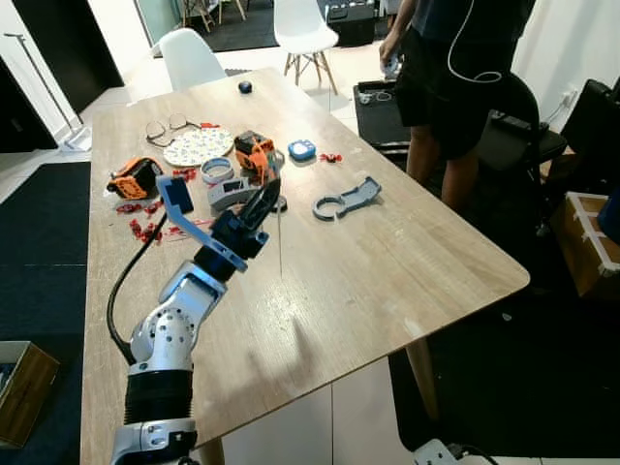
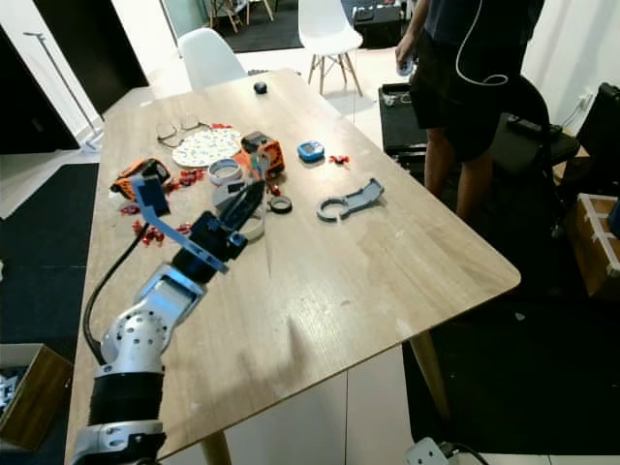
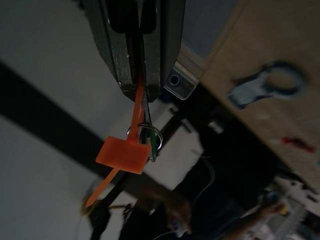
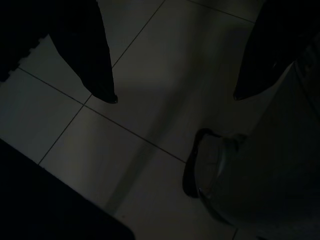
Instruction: Hang keys on a hook
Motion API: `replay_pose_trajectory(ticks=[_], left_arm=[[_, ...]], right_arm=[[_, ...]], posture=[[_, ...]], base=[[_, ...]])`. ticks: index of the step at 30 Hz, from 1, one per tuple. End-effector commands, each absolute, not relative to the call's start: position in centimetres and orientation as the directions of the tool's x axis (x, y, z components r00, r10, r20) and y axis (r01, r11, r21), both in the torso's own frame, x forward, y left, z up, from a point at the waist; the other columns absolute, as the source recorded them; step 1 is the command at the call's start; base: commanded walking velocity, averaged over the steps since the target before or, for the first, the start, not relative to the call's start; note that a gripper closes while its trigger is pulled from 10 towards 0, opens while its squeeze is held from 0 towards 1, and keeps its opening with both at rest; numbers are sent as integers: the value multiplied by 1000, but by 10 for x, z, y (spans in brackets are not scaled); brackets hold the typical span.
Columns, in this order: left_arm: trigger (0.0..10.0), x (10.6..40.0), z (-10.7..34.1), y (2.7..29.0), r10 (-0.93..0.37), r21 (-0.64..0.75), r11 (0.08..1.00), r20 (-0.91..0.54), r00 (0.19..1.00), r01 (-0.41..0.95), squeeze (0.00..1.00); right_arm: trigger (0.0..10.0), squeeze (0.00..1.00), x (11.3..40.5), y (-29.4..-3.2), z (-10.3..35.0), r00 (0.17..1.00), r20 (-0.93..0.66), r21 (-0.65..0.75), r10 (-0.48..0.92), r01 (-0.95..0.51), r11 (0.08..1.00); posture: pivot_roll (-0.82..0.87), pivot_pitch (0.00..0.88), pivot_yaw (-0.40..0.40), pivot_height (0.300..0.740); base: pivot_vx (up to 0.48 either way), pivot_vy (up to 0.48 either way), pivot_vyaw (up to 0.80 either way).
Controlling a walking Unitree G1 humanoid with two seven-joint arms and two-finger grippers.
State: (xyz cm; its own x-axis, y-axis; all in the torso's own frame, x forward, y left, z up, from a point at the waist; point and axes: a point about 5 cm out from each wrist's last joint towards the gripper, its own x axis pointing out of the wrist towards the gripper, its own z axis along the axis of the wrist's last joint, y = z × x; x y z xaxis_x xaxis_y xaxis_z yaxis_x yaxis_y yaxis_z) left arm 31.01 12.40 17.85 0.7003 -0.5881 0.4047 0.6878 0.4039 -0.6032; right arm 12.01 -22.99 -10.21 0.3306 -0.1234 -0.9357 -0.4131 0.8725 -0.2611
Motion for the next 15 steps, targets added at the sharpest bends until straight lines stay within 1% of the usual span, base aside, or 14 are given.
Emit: replay_pose_trajectory(ticks=[1, 4, 6, 7, 8, 15], left_arm=[[10000, 309, 172, 130, -598, -567, 453, 380, 706, 688, 0], [10000, 307, 171, 129, -606, -561, 452, 377, 700, 694, 0], [10000, 305, 170, 127, -623, -540, 451, 380, 684, 710, 0], [10000, 302, 168, 123, -652, -522, 442, 372, 661, 729, 0], [10000, 302, 168, 123, -652, -522, 442, 372, 661, 729, 0], [10000, 298, 163, 116, -688, -484, 449, 349, 636, 751, 0]], right_arm=[[10000, 0, 120, -225, -103, 333, -937, -246, -106, -413, 877], [10000, 0, 120, -226, -103, 333, -937, -246, -106, -412, 877], [10000, 0, 120, -226, -103, 333, -937, -246, -107, -412, 877], [10000, 0, 120, -226, -103, 332, -937, -246, -106, -412, 877], [10000, 0, 120, -226, -103, 332, -937, -246, -106, -412, 877], [10000, 0, 120, -226, -103, 332, -937, -243, -105, -410, 879]], posture=[[-118, 46, 104, 740], [-118, 46, 104, 740], [-119, 46, 104, 740], [-119, 46, 104, 740], [-119, 46, 104, 740], [-121, 46, 106, 740]], base=[[0, 0, 0], [0, 0, 0], [0, 0, 0], [0, 0, 0], [0, 0, 0], [0, -429, 0]])
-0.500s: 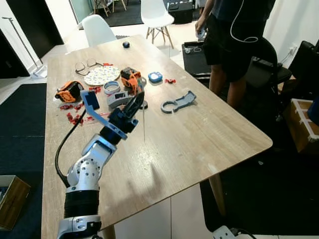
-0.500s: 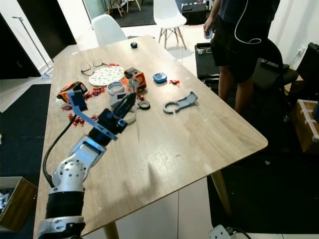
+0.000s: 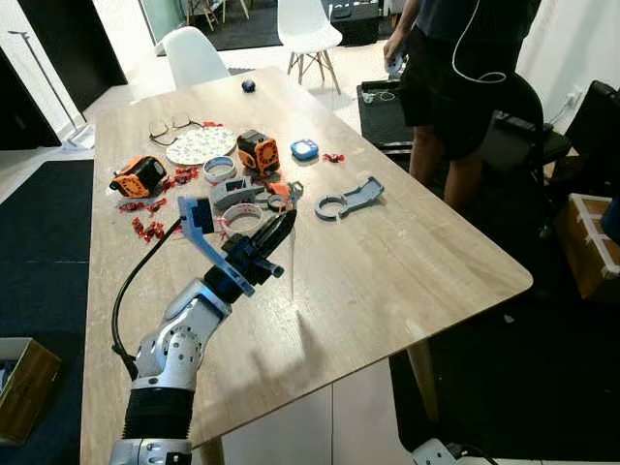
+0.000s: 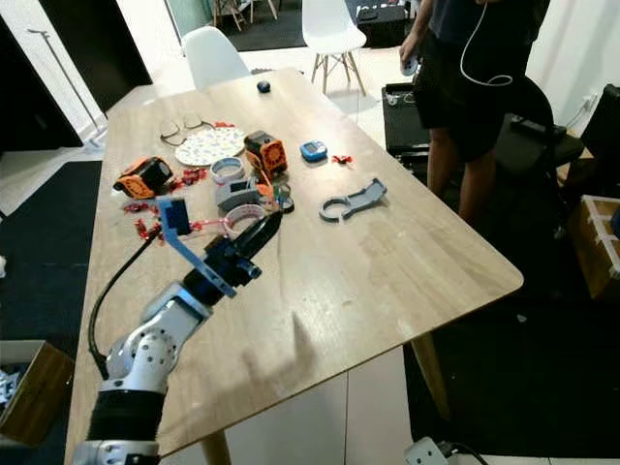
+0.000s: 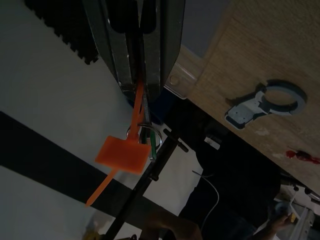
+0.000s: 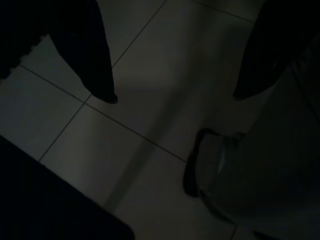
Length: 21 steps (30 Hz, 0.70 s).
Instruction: Hang keys on a hook
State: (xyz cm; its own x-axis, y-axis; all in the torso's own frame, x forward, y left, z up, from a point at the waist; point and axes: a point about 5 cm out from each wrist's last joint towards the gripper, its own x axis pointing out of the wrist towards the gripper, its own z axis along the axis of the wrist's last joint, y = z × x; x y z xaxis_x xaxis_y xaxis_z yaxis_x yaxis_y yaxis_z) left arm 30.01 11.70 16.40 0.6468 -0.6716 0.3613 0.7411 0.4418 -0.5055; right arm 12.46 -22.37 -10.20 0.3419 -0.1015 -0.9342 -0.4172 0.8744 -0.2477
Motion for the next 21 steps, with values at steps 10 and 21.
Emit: replay_pose_trajectory(ticks=[10, 21], left_arm=[[10000, 298, 161, 115, -694, -473, 456, 341, 634, 754, 0], [10000, 297, 159, 113, -703, -465, 457, 334, 628, 758, 0]], right_arm=[[10000, 0, 119, -224, -103, 330, -938, -238, -101, -407, 882], [10000, 0, 118, -223, -104, 329, -939, -235, -98, -407, 883]], posture=[[-118, 48, 108, 740], [-116, 49, 110, 740]], base=[[0, -454, 0], [0, -437, 0]])
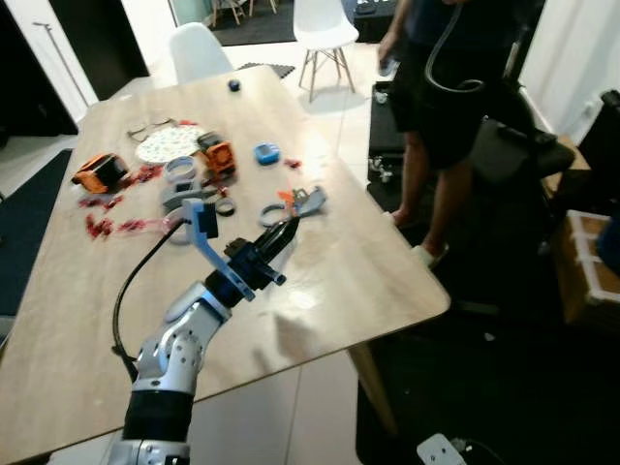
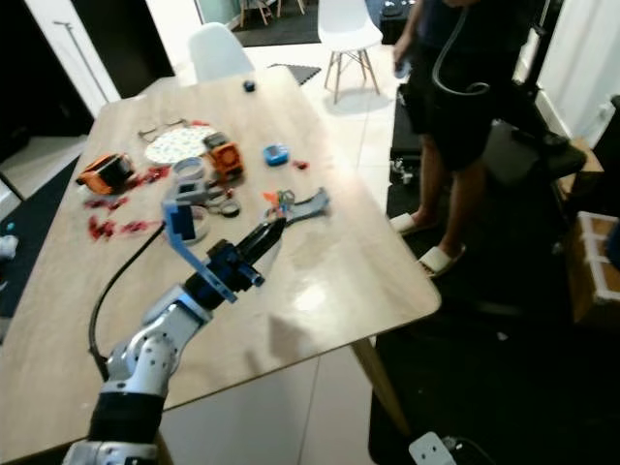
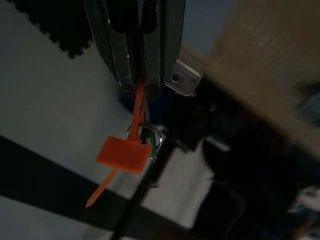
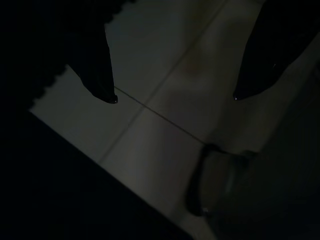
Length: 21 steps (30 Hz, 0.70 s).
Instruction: Hang keys on a hook
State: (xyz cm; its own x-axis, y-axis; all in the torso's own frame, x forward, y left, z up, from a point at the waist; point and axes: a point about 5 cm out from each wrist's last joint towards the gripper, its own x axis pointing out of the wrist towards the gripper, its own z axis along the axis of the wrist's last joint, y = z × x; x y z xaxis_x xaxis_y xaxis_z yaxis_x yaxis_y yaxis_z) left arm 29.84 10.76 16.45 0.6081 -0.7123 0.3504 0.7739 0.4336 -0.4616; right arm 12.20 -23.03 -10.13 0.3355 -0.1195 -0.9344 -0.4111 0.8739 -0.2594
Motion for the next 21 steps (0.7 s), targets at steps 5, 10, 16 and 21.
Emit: replay_pose_trajectory(ticks=[5, 10, 16, 21], left_arm=[[10000, 300, 158, 113, -691, -462, 483, 321, 648, 744, 0], [10000, 306, 156, 116, -671, -443, 539, 288, 683, 717, 0], [10000, 313, 148, 123, -652, -372, 634, 215, 727, 678, 0], [10000, 316, 143, 123, -640, -334, 674, 183, 746, 659, 0]], right_arm=[[10000, 0, 119, -224, -104, 334, -938, -235, -96, -406, 883], [10000, 0, 127, -225, -101, 368, -926, -236, -83, -394, 888], [10000, 0, 149, -225, -93, 431, -900, -248, -67, -379, 892], [10000, 0, 160, -227, -88, 461, -886, -250, -61, -362, 898]], posture=[[-117, 46, 107, 740], [-116, 40, 104, 740], [-116, 40, 104, 740], [-114, 37, 101, 740]], base=[[0, -58, 0], [0, 0, 0], [0, 0, 510], [0, 0, 788]])
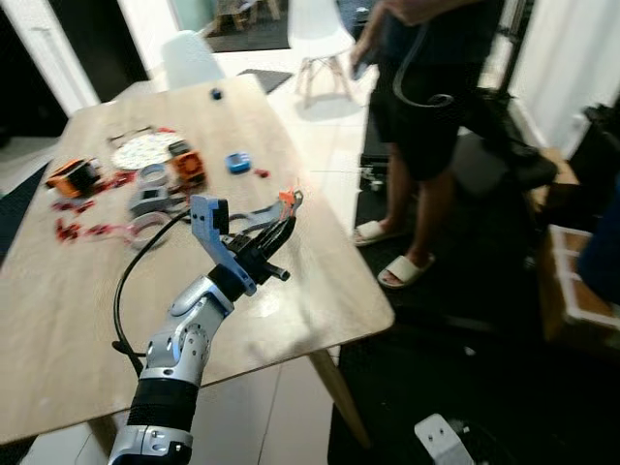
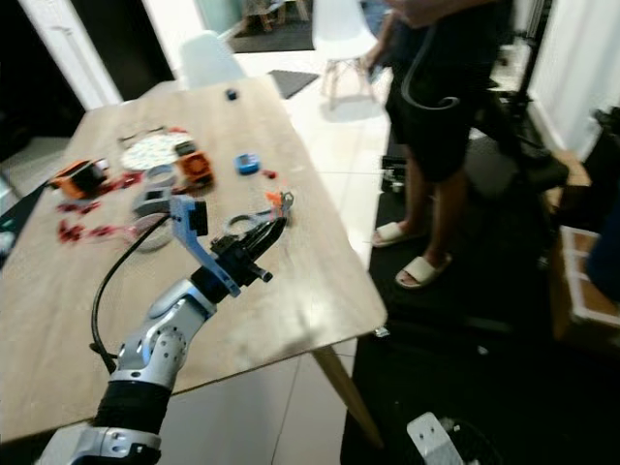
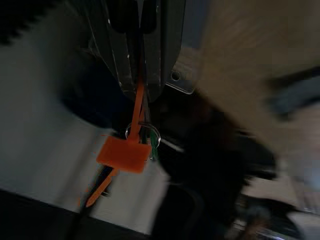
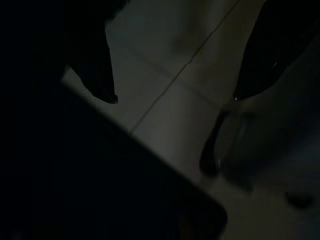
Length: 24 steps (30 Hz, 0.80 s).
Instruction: Hang keys on a hook
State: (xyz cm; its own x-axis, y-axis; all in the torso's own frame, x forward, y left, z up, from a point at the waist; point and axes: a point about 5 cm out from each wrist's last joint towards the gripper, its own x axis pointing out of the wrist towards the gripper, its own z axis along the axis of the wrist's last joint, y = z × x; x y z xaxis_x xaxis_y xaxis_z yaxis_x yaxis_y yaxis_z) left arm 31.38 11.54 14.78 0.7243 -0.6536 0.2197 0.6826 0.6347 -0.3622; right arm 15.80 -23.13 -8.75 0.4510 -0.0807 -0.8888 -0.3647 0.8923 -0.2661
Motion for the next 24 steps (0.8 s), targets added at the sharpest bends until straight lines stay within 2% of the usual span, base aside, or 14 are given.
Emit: replay_pose_trajectory(ticks=[1, 14, 24], left_arm=[[10000, 316, 142, 123, -630, -334, 684, 177, 756, 648, 0], [10000, 324, 139, 134, -596, -241, 755, 134, 791, 610, 0], [10000, 324, 132, 132, -599, -214, 764, 115, 792, 609, 0]], right_arm=[[10000, 0, 164, -228, -86, 475, -878, -251, -59, -352, 902], [10000, 0, 224, -231, -49, 660, -748, -233, 64, -352, 906], [10000, 0, 238, -227, -39, 693, -714, -261, 100, -396, 880]], posture=[[-114, 37, 101, 740], [-123, 50, 108, 740], [-129, 52, 105, 740]], base=[[0, 0, 788], [0, 0, 788], [0, 0, 788]])
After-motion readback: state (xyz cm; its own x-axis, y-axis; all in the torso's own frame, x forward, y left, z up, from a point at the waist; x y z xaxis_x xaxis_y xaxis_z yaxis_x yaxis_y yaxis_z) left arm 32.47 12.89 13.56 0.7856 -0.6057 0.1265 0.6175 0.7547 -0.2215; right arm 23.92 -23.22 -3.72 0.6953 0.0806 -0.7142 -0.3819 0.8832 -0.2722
